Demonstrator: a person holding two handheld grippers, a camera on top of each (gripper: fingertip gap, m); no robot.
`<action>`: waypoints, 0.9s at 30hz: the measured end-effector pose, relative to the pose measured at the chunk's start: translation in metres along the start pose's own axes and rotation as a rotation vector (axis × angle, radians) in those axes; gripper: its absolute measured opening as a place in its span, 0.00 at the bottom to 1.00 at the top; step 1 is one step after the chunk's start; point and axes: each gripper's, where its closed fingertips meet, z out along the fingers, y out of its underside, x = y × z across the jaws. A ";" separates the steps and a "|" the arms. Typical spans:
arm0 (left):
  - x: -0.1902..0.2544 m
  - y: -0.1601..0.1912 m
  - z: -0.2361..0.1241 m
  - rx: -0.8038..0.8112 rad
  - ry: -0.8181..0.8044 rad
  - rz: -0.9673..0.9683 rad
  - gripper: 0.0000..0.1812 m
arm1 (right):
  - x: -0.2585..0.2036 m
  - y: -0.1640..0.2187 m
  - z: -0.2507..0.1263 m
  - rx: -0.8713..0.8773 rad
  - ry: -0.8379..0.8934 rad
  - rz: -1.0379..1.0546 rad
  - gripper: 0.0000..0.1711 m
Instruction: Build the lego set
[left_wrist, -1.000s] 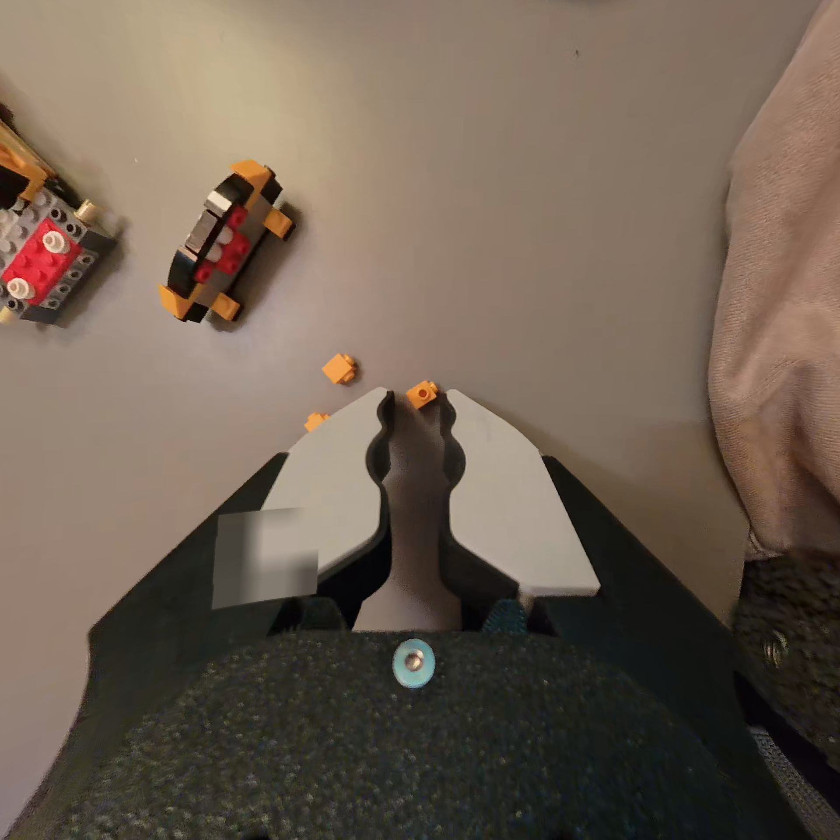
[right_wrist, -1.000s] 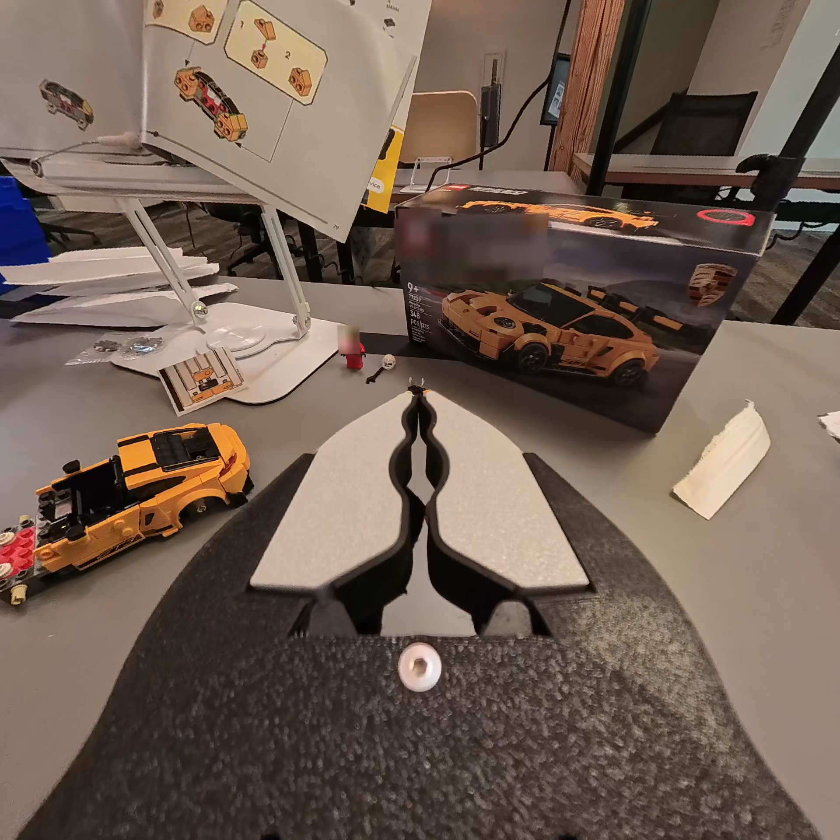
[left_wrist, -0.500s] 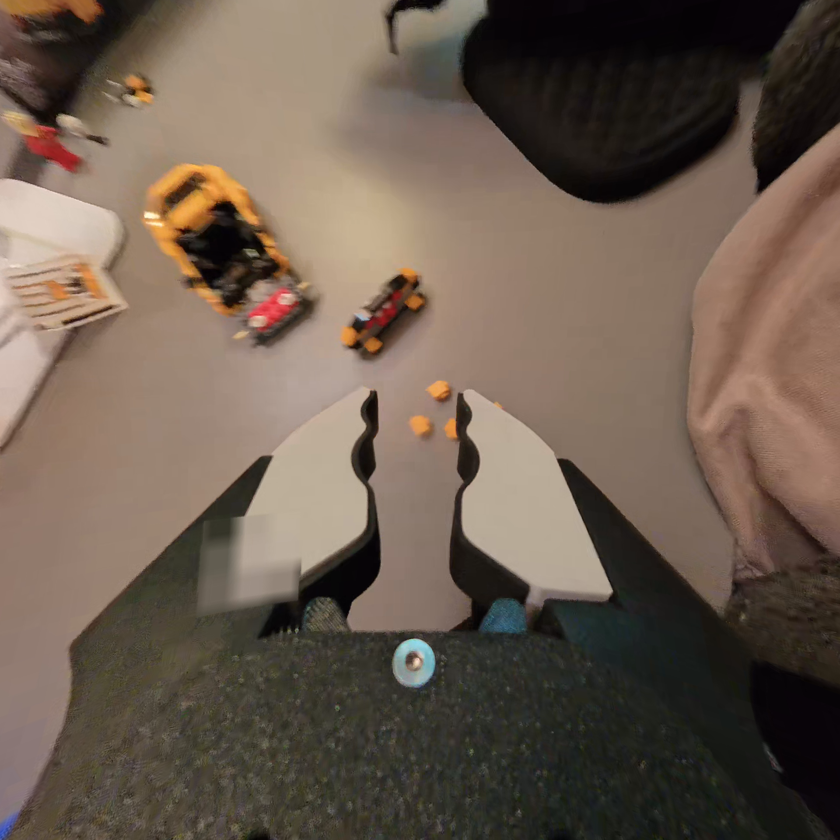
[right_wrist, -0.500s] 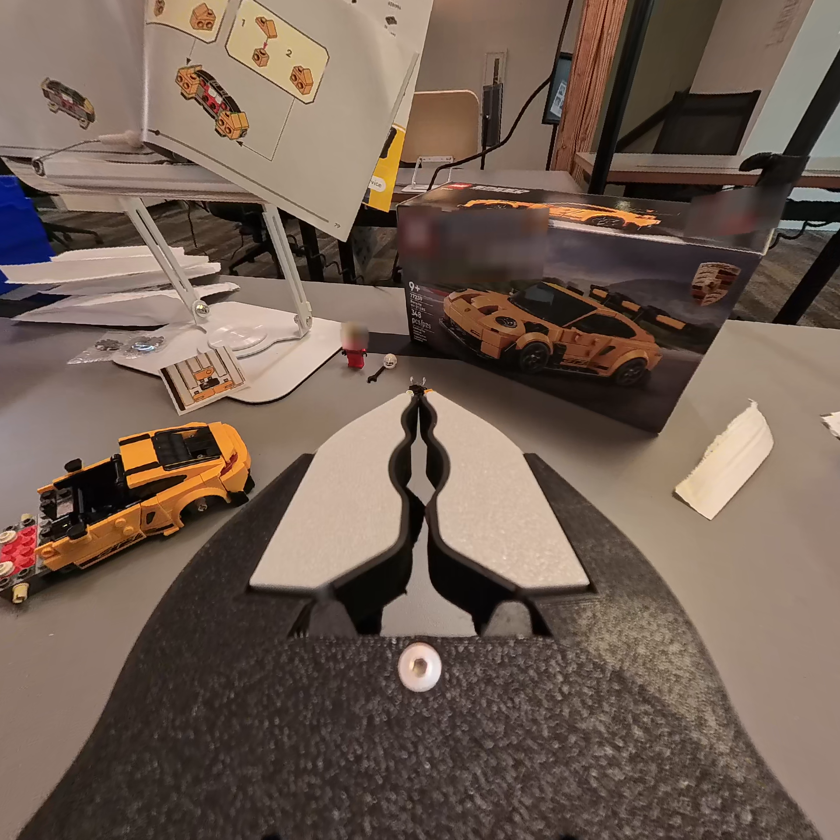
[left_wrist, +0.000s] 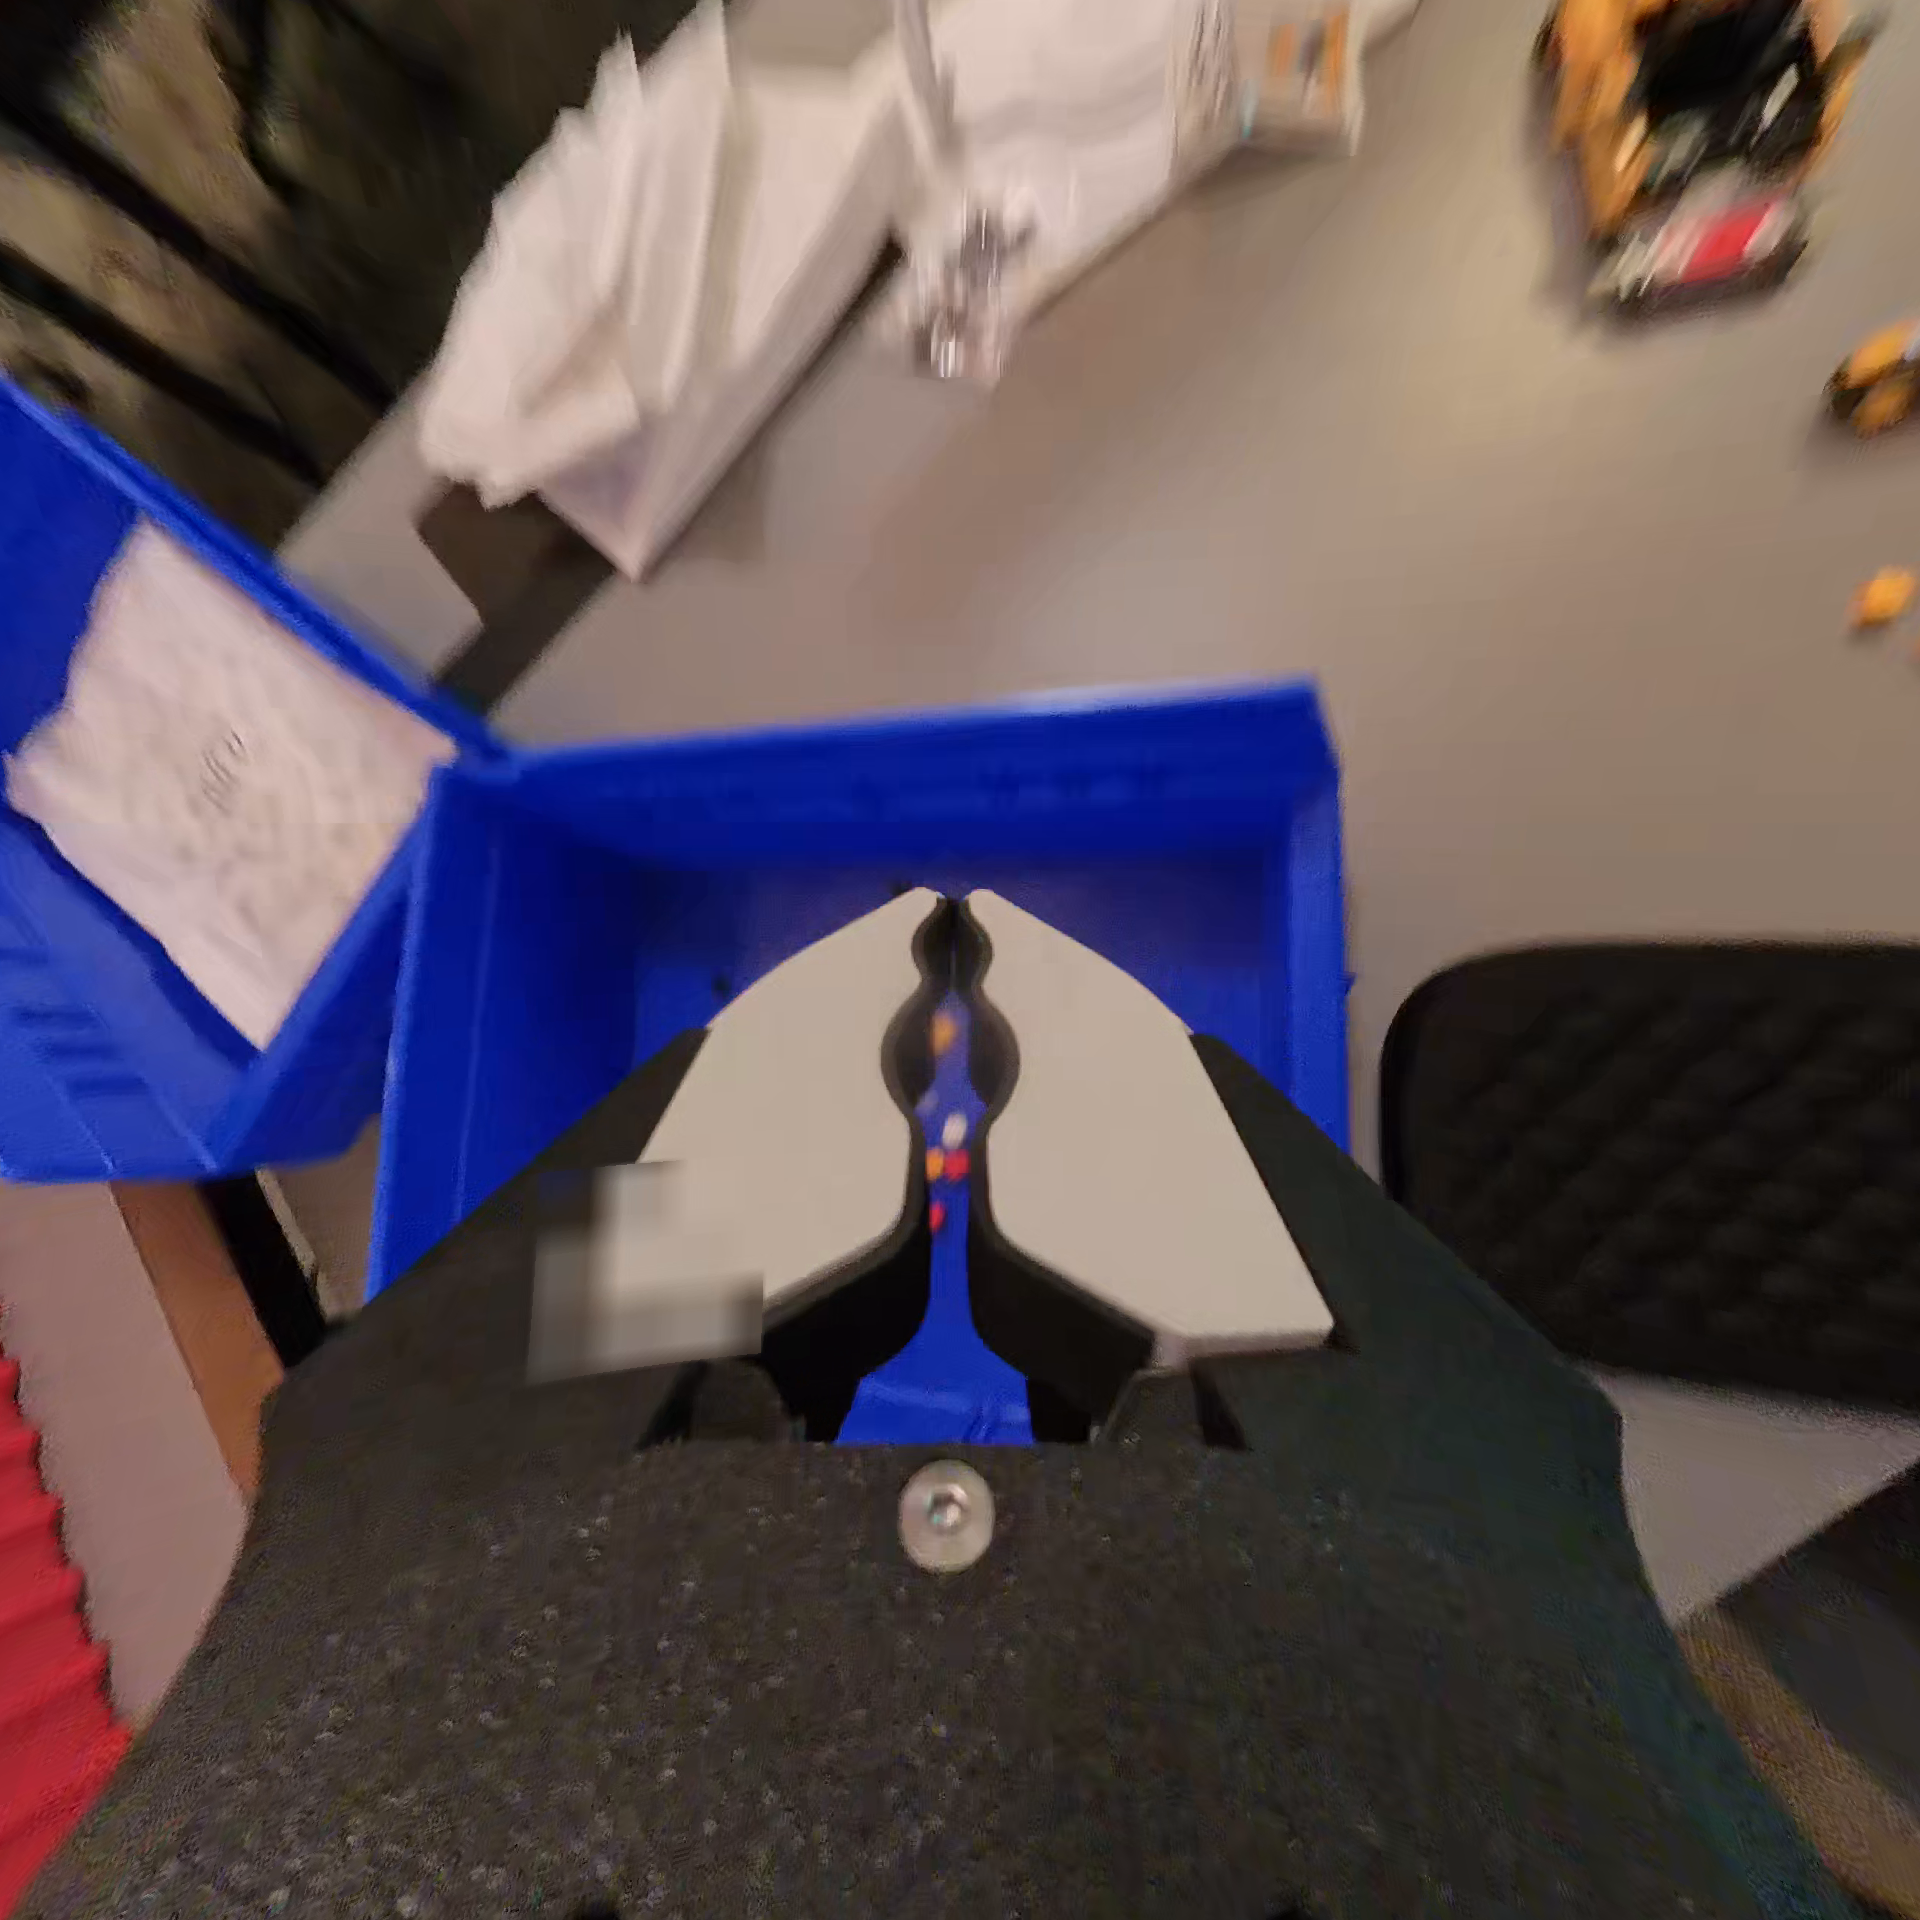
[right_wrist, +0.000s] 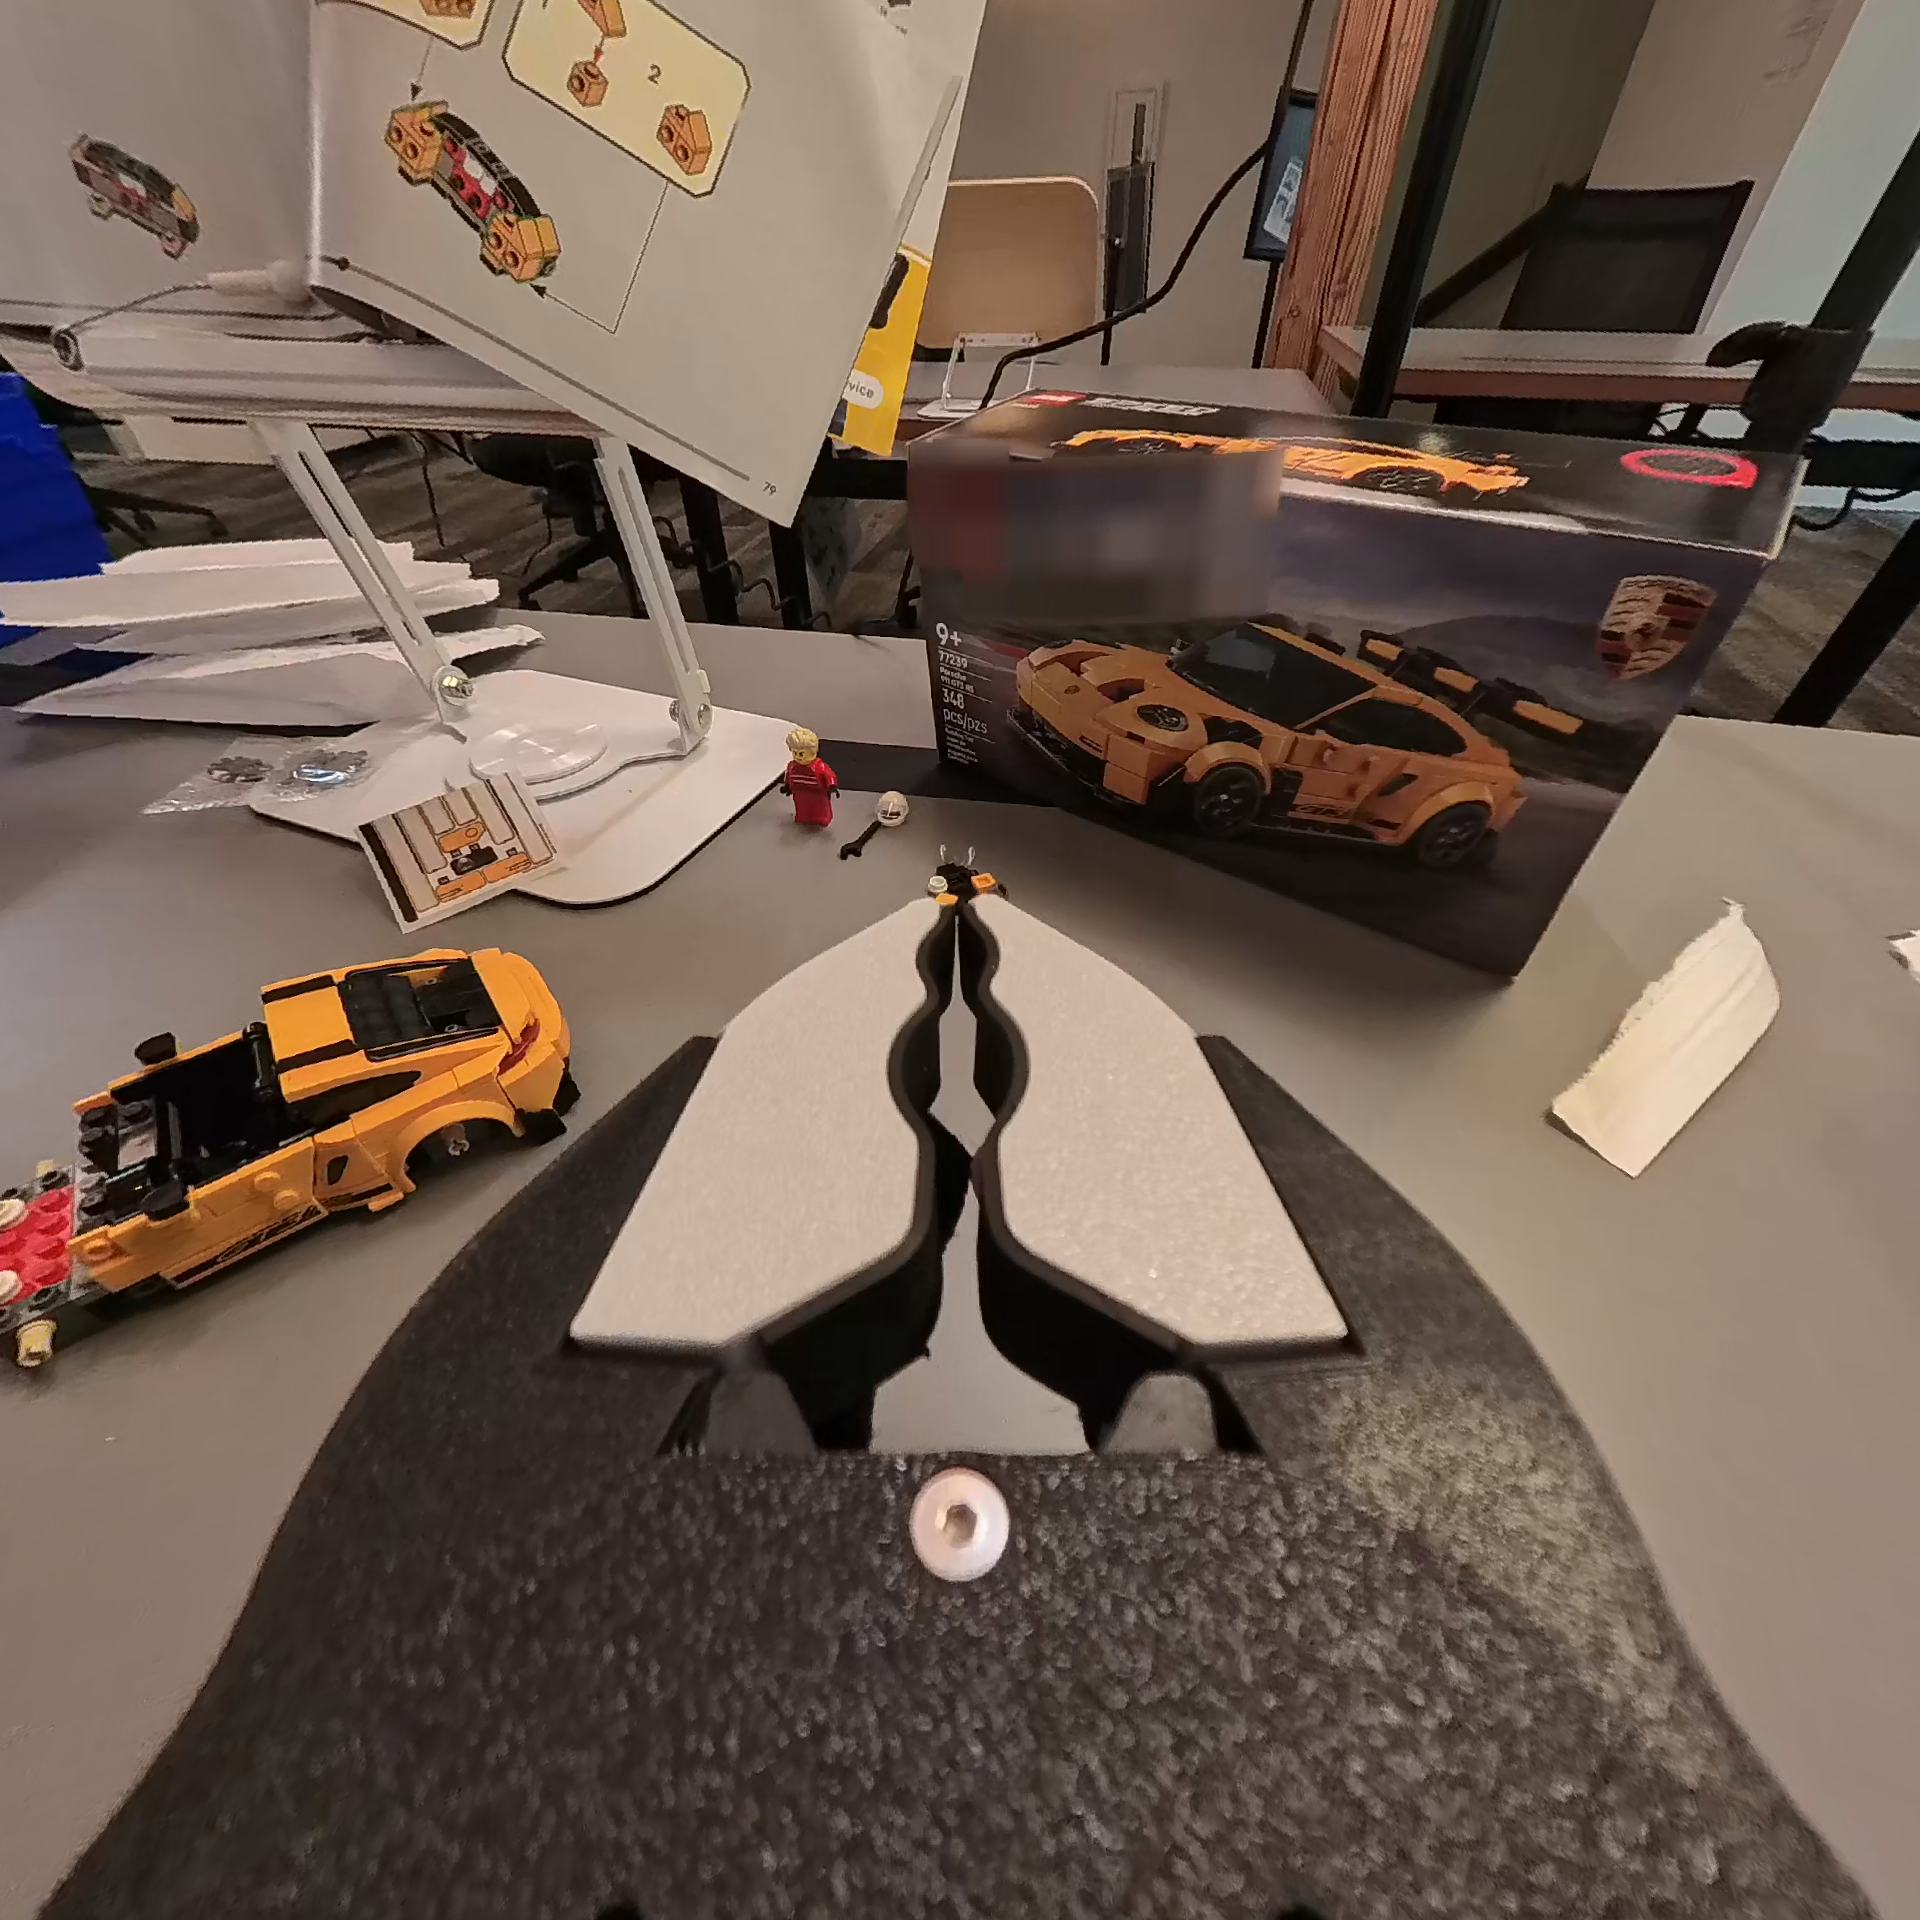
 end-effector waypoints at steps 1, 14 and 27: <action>-0.005 0.015 0.006 -0.060 0.007 0.003 0.00 | 0.000 0.001 0.000 -0.002 0.000 0.000 0.00; -0.040 0.143 0.059 -0.621 0.153 0.107 0.09 | 0.001 0.008 0.003 -0.032 0.010 -0.003 0.00; -0.099 0.154 0.065 -0.654 -0.026 0.080 0.14 | 0.001 0.014 0.006 -0.056 0.002 0.013 0.00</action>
